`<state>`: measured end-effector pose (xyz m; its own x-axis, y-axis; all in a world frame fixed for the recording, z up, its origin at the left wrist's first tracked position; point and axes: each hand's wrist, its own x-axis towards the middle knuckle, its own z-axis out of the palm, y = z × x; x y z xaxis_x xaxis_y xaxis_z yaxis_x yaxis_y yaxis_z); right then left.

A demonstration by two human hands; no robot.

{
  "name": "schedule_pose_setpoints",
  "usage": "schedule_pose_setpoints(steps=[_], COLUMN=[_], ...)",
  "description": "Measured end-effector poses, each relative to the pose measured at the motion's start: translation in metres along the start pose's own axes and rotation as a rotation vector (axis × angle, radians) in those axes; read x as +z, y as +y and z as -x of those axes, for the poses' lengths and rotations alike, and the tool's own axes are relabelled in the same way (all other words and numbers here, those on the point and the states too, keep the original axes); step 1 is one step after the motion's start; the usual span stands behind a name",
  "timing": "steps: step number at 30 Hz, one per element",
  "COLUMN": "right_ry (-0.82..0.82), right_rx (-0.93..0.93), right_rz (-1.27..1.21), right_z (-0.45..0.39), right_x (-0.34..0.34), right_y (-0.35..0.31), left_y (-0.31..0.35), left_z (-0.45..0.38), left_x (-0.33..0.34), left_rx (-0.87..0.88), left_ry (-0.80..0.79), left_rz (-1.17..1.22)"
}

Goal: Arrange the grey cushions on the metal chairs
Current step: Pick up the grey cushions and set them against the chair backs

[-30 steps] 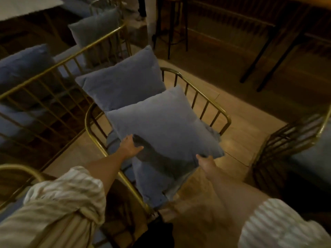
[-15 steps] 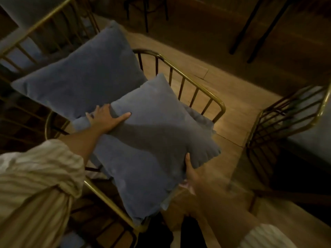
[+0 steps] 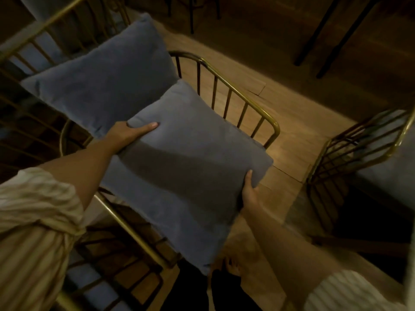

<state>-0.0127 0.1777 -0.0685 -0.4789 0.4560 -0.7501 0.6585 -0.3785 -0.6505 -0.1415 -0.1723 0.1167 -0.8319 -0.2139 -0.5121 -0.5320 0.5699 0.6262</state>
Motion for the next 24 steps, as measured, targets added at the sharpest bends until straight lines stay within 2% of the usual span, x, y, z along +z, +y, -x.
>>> schedule_pose_setpoints(steps=[2, 4, 7, 11, 17, 24], right_ry=[-0.052, -0.123, -0.185, -0.257, -0.518, -0.807], right_rx=[-0.039, -0.105, -0.158, -0.263, -0.399, -0.374], right_rz=[0.038, 0.071, 0.154, 0.270, 0.333, 0.469], right_z=[0.017, 0.072, 0.111, 0.143, 0.199, 0.292], right_x=[-0.002, -0.002, -0.006, -0.007, 0.007, 0.060], right_y=[-0.024, -0.064, -0.094, -0.107, -0.088, -0.029], left_y=[-0.010, -0.023, -0.041, -0.069, -0.139, -0.259], left_z=[0.026, 0.054, 0.097, 0.158, 0.258, 0.369], left_x=[-0.004, -0.010, -0.021, -0.034, -0.046, -0.079], left_rx=[-0.013, -0.027, -0.150, -0.205, -0.303, -0.372], left_ry=[0.063, 0.124, 0.206, 0.189, 0.286, 0.536], left_rz=[0.096, 0.208, 0.357, 0.430, 0.573, 0.744])
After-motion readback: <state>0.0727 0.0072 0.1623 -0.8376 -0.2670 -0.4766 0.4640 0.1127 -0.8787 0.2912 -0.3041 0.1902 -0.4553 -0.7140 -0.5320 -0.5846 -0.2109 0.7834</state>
